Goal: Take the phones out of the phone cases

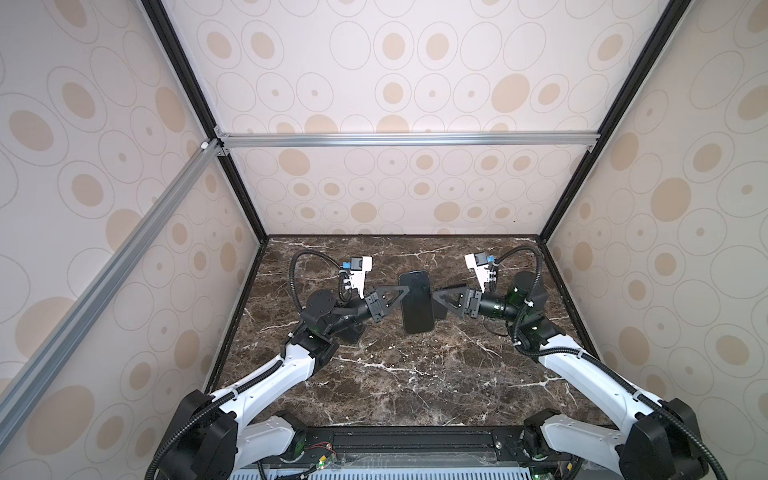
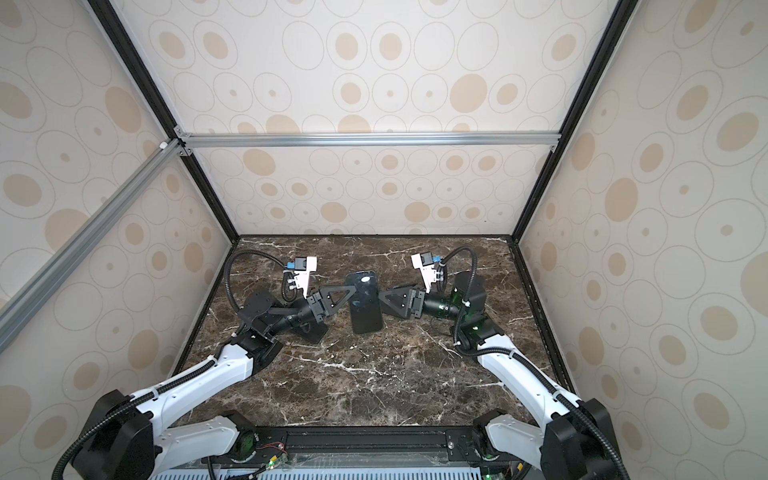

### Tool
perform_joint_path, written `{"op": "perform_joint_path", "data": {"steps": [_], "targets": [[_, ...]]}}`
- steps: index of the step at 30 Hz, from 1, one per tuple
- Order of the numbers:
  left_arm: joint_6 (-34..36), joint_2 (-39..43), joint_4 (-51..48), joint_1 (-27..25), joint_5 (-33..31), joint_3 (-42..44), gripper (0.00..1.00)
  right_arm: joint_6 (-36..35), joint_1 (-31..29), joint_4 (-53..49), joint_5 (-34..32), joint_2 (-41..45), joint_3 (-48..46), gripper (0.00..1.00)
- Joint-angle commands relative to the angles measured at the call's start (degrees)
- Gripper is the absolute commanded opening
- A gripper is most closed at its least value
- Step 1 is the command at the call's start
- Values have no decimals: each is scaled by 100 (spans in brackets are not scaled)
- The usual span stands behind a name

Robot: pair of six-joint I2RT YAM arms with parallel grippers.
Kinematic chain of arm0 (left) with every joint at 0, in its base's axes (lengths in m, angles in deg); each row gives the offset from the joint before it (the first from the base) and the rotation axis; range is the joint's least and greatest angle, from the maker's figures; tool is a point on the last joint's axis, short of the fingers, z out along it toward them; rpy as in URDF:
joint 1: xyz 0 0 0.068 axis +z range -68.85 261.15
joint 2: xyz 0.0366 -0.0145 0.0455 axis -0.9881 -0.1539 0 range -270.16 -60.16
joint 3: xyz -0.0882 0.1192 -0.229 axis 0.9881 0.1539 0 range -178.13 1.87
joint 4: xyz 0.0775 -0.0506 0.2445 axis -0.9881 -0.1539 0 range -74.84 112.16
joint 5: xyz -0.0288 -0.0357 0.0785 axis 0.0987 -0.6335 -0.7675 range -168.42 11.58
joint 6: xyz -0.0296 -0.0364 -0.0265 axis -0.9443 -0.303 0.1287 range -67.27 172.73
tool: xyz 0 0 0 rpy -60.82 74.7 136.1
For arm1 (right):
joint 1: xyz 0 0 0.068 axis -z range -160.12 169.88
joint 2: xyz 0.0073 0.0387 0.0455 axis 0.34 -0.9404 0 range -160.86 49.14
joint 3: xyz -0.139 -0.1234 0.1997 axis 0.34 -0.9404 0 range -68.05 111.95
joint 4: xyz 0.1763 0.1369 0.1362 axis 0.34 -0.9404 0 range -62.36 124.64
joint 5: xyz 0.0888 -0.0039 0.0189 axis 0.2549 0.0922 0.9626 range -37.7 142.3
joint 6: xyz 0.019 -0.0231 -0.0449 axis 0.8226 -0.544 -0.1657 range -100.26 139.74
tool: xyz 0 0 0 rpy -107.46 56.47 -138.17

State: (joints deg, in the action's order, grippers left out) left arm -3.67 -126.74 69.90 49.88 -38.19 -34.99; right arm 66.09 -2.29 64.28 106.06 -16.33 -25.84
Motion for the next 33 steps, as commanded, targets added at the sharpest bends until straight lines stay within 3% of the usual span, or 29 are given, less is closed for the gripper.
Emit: {"op": "perform_joint_path", "data": {"steps": [1,10,20,33], "targets": [[-284,101,702,42,257,-100,0,667,-86,1004,474,-88,94,77],[-469,-6,960,46,196,-65,0,261,-477,444,448,-161,243,61],[-407,-72,769,42,135,-89,0,401,-527,694,250,-118,173,34],[-490,-157,868,34,108,-79,0,589,-525,817,196,-130,133,14]]}}
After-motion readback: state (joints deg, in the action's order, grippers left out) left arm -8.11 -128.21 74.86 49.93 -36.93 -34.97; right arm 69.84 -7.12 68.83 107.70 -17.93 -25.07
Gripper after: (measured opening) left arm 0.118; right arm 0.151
